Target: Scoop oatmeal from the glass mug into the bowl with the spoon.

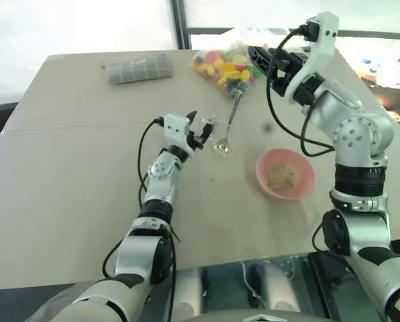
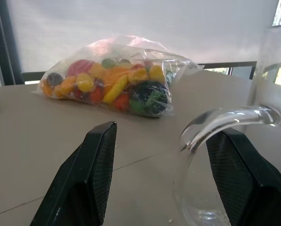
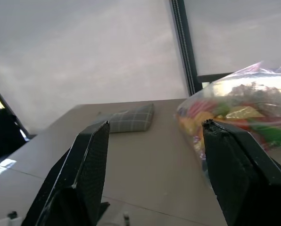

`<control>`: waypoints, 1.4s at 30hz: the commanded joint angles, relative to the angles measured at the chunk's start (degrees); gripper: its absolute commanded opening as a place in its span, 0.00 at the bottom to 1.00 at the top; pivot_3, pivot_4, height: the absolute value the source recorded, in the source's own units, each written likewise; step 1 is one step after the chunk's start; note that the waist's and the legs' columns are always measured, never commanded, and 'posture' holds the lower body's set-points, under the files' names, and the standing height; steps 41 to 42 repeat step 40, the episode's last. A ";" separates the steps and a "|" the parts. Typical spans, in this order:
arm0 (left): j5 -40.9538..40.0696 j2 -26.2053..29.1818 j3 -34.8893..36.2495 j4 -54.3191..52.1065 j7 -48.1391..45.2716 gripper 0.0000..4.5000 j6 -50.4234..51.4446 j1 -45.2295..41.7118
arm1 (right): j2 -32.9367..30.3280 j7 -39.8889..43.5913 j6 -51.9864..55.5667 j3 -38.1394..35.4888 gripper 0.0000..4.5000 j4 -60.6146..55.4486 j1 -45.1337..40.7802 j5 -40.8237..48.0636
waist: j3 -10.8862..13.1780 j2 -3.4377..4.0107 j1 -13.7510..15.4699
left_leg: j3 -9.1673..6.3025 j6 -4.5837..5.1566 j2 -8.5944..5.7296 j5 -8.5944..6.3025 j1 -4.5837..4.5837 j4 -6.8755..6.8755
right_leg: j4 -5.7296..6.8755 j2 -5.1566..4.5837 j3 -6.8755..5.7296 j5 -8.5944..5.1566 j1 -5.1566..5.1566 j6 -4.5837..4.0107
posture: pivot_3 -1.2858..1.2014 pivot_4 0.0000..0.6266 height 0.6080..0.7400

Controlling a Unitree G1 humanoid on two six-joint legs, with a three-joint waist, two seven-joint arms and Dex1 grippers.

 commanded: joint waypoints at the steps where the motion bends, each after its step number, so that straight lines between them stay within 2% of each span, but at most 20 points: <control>1: -0.48 0.53 -0.98 -4.53 -0.94 0.67 1.15 1.64 | -2.44 2.32 -3.39 0.78 0.69 -4.28 2.56 -3.68 | 0.00 0.00 -0.04 | 0.00 0.00 0.00 0.00 0.00 0.00 | 0.00 0.00 0.00 0.00 0.00 0.00 | 0.52 0.24 0.83; 7: -0.34 1.84 -2.74 -11.02 -2.85 0.67 3.53 5.47 | -4.86 3.43 -4.11 -2.35 0.69 -8.60 8.78 -4.45 | 0.01 0.01 -0.04 | 0.02 0.00 0.01 0.00 0.02 -0.02 | 0.01 0.01 0.02 0.00 -0.02 0.00 | 0.52 0.24 0.83; 12: -1.16 5.21 -3.69 -18.21 -5.63 0.67 5.85 9.54 | -9.93 6.96 -6.23 -5.53 0.69 -11.05 15.91 -5.37 | 0.01 0.02 0.07 | 0.02 0.00 0.01 0.00 0.02 -0.02 | -0.01 0.01 0.02 0.00 -0.01 0.00 | 0.52 0.24 0.83; 16: -3.63 8.15 -3.18 -29.42 -6.56 0.67 11.88 13.83 | -14.31 11.63 -8.28 -9.89 0.69 -11.43 21.49 -4.32 | 0.01 0.02 0.08 | -0.02 0.00 0.02 -0.01 0.03 -0.02 | 0.00 0.01 0.02 -0.01 0.00 0.00 | 0.52 0.24 0.83; 21: -7.23 13.51 -1.60 -46.12 -6.38 0.67 23.36 22.49 | -18.51 17.64 -9.29 -15.90 0.69 -10.53 30.49 -2.17 | 0.01 0.03 0.07 | 0.00 0.00 0.03 -0.01 0.06 -0.02 | -0.02 0.01 0.04 -0.01 0.03 0.00 | 0.52 0.24 0.83; 24: -10.55 15.97 1.10 -54.69 -4.52 0.67 30.97 29.61 | -19.07 22.34 -8.69 -19.50 0.69 -10.90 37.94 1.06 | 0.01 0.02 0.07 | 0.00 0.01 0.05 -0.02 0.15 -0.04 | -0.01 0.02 0.08 -0.01 0.08 0.00 | 0.52 0.24 0.83; 26: -10.55 17.28 2.13 -58.44 -4.12 0.67 33.10 36.50 | -19.65 26.47 -11.43 -20.31 0.69 -10.32 44.22 0.22 | 0.01 0.04 0.12 | -0.12 0.08 0.07 -0.06 0.25 -0.09 | -0.03 0.01 0.10 -0.03 0.16 0.00 | 0.52 0.24 0.83; 30: -10.16 17.99 3.21 -63.71 -3.39 0.67 34.73 47.78 | -21.89 37.66 -21.97 -19.51 0.69 -5.29 52.71 -3.54 | 0.02 0.09 0.13 | -0.19 0.25 0.07 -0.18 0.38 -0.10 | -0.14 0.01 0.15 -0.05 0.27 0.03 | 0.52 0.24 0.83; 32: -9.36 17.77 3.48 -65.28 -3.07 0.67 33.94 52.60 | -23.45 44.25 -29.62 -18.32 0.69 -0.08 54.82 -6.47 | 0.02 0.10 0.11 | -0.22 0.25 0.08 -0.18 0.39 -0.04 | -0.19 0.00 0.16 -0.19 0.29 0.20 | 0.52 0.24 0.83; 33: -8.92 17.74 3.43 -65.80 -2.82 0.67 33.58 54.01 | -23.70 46.06 -32.18 -18.10 0.69 1.81 55.15 -7.14 | 0.02 0.09 0.12 | -0.23 0.25 0.07 -0.18 0.47 -0.02 | -0.23 -0.01 0.17 -0.31 0.37 0.01 | 0.52 0.24 0.83; 38: -8.35 17.25 3.44 -67.64 -1.73 0.67 32.78 58.68 | -24.82 51.95 -37.23 -17.48 0.69 9.80 55.90 -8.13 | -0.04 0.18 0.17 | -0.32 0.24 0.12 -0.19 0.61 0.05 | -0.17 -0.04 0.16 -0.30 0.42 -0.05 | 0.52 0.24 0.83; 42: -7.43 17.13 3.08 -67.78 -1.01 0.67 32.37 59.43 | -25.02 53.35 -38.46 -17.21 0.69 11.46 56.09 -8.40 | -0.05 0.20 0.23 | -0.31 0.26 0.11 -0.18 0.54 0.04 | -0.19 -0.04 0.16 -0.30 0.42 -0.05 | 0.52 0.24 0.83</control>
